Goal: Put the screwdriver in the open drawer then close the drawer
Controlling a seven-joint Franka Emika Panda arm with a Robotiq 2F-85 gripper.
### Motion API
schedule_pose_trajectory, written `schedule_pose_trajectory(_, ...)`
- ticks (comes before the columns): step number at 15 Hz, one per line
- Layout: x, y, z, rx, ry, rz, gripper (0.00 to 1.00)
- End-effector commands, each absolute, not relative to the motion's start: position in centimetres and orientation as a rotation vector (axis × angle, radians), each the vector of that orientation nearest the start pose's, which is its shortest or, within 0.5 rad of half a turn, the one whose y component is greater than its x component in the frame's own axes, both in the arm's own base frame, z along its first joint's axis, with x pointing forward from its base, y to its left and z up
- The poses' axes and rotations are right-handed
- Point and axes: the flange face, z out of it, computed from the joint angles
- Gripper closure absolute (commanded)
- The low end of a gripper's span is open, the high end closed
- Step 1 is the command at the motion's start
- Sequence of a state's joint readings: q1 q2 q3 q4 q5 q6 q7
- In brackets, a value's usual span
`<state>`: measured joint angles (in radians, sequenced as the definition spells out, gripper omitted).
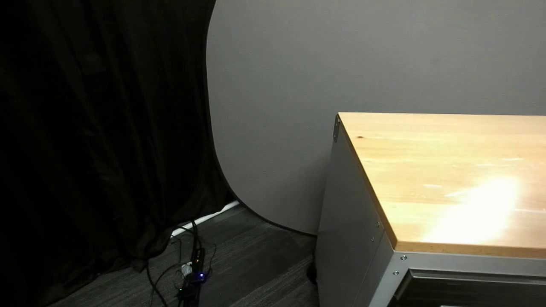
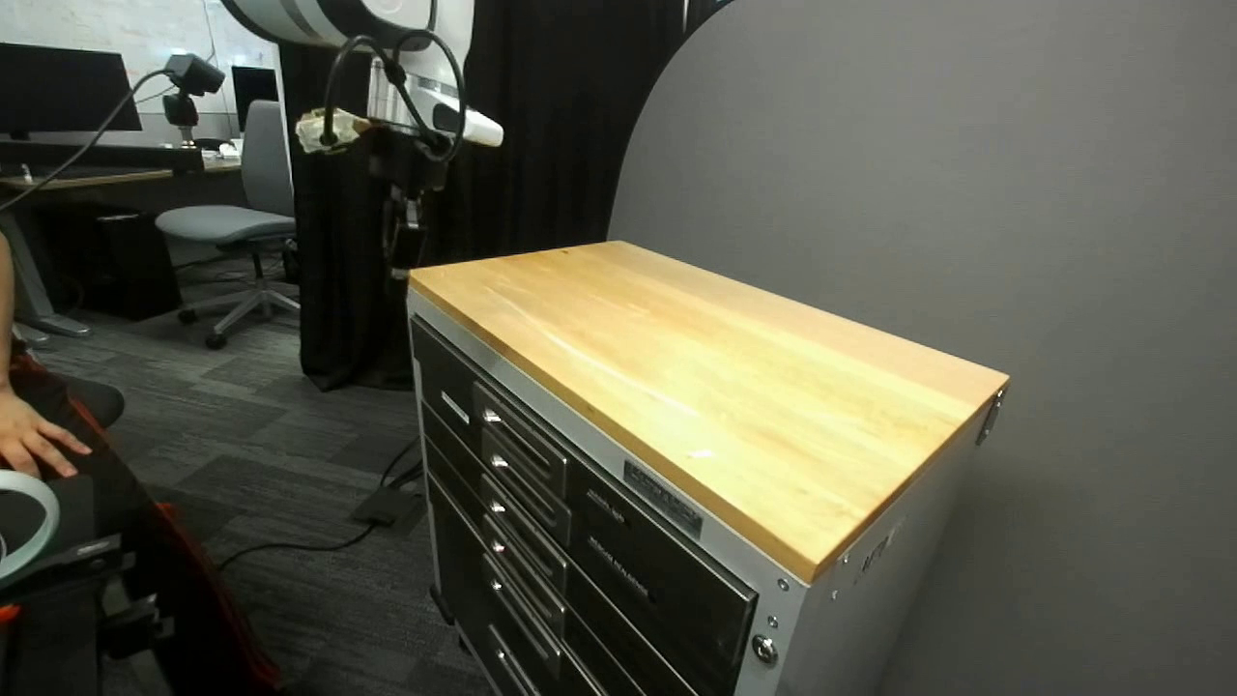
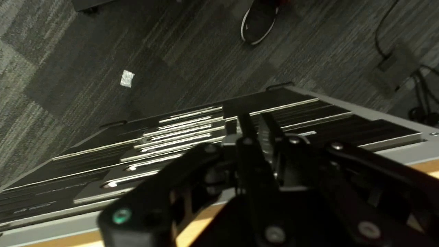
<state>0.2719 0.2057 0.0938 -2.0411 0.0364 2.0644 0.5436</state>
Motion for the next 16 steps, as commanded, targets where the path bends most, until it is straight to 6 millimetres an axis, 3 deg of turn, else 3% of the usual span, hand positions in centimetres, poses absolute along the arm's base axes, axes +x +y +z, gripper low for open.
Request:
schedule_pose_trajectory(1,53.2,21.2,36.0,-3.087,0.171,0.435,0.56)
schedule_pose_trajectory(8,53.1,23.2,39.7,-3.044,-0.174,0.496,0.02)
schedule_pose_trajectory(13,53.5,23.5,41.9,-3.006,-0.278,0.481,0.0)
schedule_pose_trajectory(15,54.0,23.1,42.2,-2.993,-0.243,0.461,0.0)
schedule_pose_trajectory(16,53.6,23.4,41.0,-3.038,-0.238,0.459,0.0)
